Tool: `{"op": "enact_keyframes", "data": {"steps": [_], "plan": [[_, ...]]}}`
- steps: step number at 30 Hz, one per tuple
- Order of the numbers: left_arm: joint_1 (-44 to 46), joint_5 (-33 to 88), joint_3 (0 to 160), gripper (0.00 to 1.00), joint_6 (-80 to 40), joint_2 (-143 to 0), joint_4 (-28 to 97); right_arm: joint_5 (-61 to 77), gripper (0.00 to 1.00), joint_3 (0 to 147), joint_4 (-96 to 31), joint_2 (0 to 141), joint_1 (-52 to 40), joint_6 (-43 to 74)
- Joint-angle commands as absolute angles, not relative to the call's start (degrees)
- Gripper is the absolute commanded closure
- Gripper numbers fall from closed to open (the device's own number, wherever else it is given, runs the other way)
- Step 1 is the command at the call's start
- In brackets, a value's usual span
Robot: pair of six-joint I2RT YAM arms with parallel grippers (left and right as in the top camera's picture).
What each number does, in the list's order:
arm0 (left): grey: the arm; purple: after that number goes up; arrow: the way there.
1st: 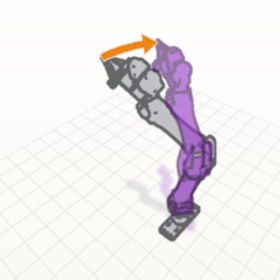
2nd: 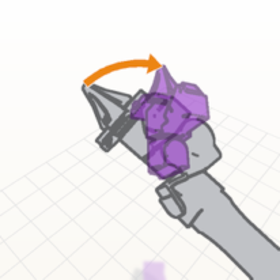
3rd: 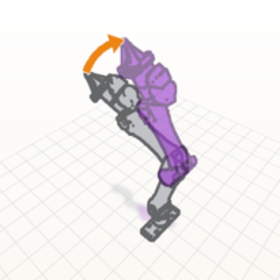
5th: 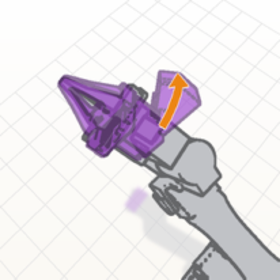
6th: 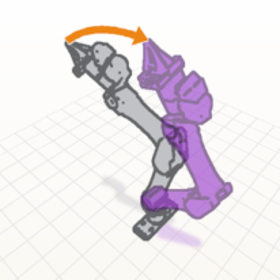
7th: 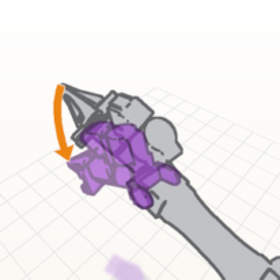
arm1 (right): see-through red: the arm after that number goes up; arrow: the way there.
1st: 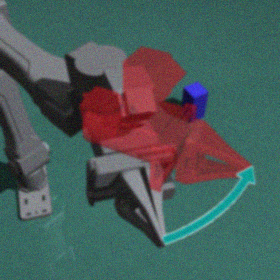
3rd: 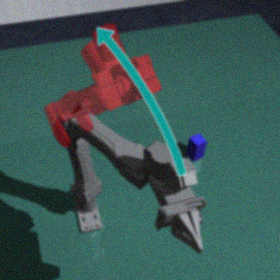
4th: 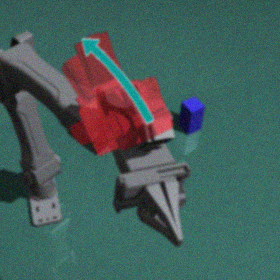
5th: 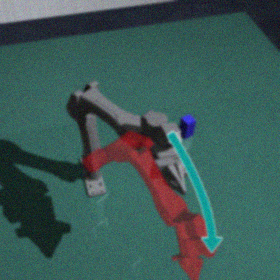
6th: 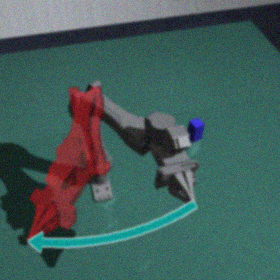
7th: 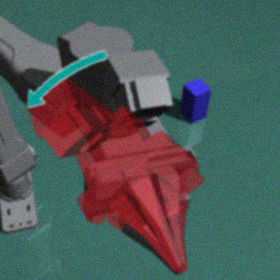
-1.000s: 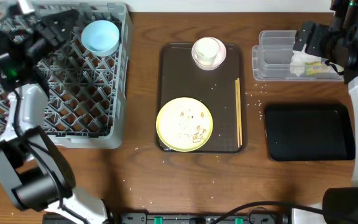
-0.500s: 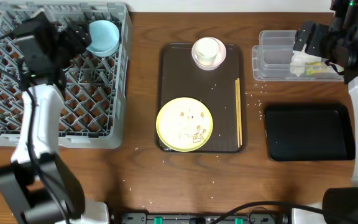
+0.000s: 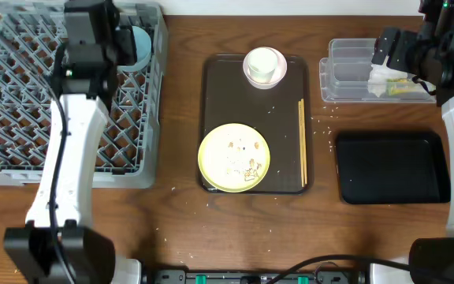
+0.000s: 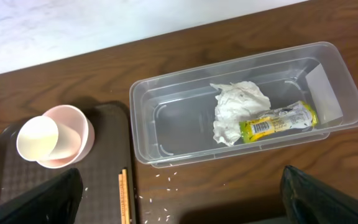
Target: Sort waste into correct bins and load items into the dishwasher
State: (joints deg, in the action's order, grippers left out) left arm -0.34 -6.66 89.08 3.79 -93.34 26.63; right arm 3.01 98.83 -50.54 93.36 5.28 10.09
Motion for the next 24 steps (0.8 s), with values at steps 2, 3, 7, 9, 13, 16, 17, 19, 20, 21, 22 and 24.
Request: {"op": "enact_keyframes", "data": {"steps": [2, 3, 7, 9, 13, 16, 17, 19, 20, 21, 22, 24], "plan": [[-0.5, 1.2, 92.0, 0.27, 5.3, -97.7, 28.2, 2.8, 0.01, 99.2, -50.6, 93.5, 5.6, 10.7], [-0.6, 2.3, 92.0, 0.27, 5.3, -98.0, 28.2, 2.8, 0.01, 99.2, -50.6, 93.5, 5.6, 10.7], [-0.6, 4.2, 91.8, 0.2, 5.1, -98.1, 28.2, 2.8, 0.01, 99.2, -50.6, 93.5, 5.6, 10.7], [-0.6, 8.1, 91.6, 0.2, 5.1, -98.4, 26.9, 2.8, 0.01, 99.2, -50.6, 93.5, 5.6, 10.7], [-0.6, 9.9, 91.0, 0.21, 5.4, -100.2, 22.2, 2.8, 0.01, 99.2, -50.6, 93.5, 5.6, 10.7], [-0.6, 9.6, 91.0, 0.21, 5.3, -103.5, 18.9, 2.8, 0.01, 99.2, -50.6, 93.5, 5.6, 10.7], [-0.6, 9.7, 91.0, 0.21, 5.3, -104.6, 18.3, 2.8, 0.01, 99.2, -50.6, 93.5, 5.6, 10.7], [-0.4, 9.7, 91.0, 0.22, 5.4, -107.4, 17.0, 2.8, 0.01, 99.2, -50.6, 93.5, 5.6, 10.7], [-0.4, 9.7, 91.0, 0.23, 5.4, -108.7, 16.6, 2.8, 0.01, 99.2, -50.6, 93.5, 5.6, 10.7], [-0.4, 9.7, 91.0, 0.23, 5.4, -109.8, 16.6, 2.8, 0.01, 99.2, -50.6, 93.5, 5.6, 10.7], [-0.4, 9.7, 91.0, 0.23, 5.4, -110.8, 16.6, 2.8, 0.01, 99.2, -50.6, 93.5, 5.6, 10.7], [-0.4, 9.7, 91.0, 0.23, 5.3, -112.3, 16.8, 2.8, 0.01, 99.2, -50.6, 93.5, 5.6, 10.7]]}}
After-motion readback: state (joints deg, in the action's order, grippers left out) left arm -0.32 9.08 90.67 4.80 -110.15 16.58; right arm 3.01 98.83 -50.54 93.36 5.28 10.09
